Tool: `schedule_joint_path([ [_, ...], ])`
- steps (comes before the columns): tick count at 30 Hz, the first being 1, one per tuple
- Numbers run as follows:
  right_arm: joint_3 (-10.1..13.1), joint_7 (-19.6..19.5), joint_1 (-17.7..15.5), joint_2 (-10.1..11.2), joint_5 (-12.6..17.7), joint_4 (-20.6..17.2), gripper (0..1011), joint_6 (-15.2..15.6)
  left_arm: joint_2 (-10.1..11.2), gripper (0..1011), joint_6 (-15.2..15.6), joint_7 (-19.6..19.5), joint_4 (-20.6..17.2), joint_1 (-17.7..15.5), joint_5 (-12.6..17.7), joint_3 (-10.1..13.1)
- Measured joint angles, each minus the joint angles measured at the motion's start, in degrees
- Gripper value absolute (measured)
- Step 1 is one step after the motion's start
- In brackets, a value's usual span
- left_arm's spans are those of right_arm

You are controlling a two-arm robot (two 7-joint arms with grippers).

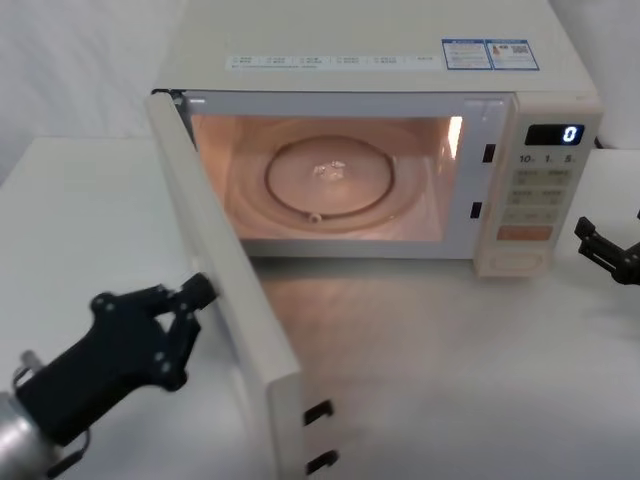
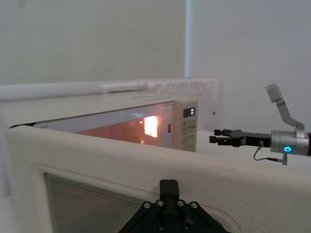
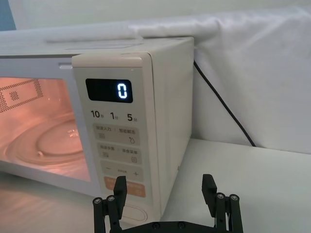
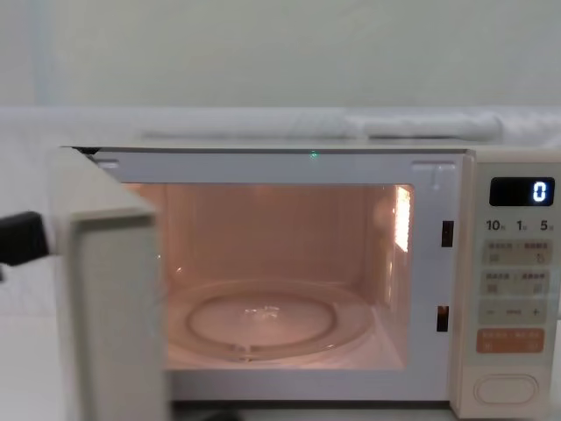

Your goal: Press the button to open the microwave door with one hand; close the microwave door with the other hand.

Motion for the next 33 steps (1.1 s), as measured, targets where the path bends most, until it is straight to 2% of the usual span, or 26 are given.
schedule_joint_path([
  [6,0.0,0.0,0.0,0.0,0.0,0.0,1002,0.0,0.6,0,1.49,0.02,2.9,-7.11,0.35,5.4],
  [7,0.0,0.0,0.0,0.0,0.0,0.0,1002,0.0,0.66,0,2.03,0.28,3.73,-9.43,1.18,7.21],
  [14,0.0,0.0,0.0,0.0,0.0,0.0,1002,0.0,-0.25,0,4.58,2.19,7.84,-18.63,5.83,14.64],
  [17,0.0,0.0,0.0,0.0,0.0,0.0,1002,0.0,-2.01,0,5.96,3.51,10.26,-23.47,7.93,18.65],
  [18,0.0,0.0,0.01,0.0,0.0,0.0,1002,0.0,-2.01,0,5.96,3.51,10.26,-23.47,7.93,18.65],
  [19,0.0,0.0,0.0,0.0,0.0,0.0,1002,0.0,-2.9,0,6.52,4.29,11.2,-25.31,8.7,20.23],
  [23,0.0,0.0,0.0,0.0,0.0,0.0,1002,0.0,-5.84,0,8.69,7.91,13.48,-29.18,10.99,23.87],
  [30,0.0,0.0,0.0,0.0,0.0,0.0,1002,0.0,-9.84,0,11.37,12.78,15.75,-32.91,14.47,27.66],
  [33,0.0,0.0,0.0,0.0,0.0,0.0,1002,0.0,-11.02,0,11.78,13.49,16.46,-33.95,15.36,28.57],
])
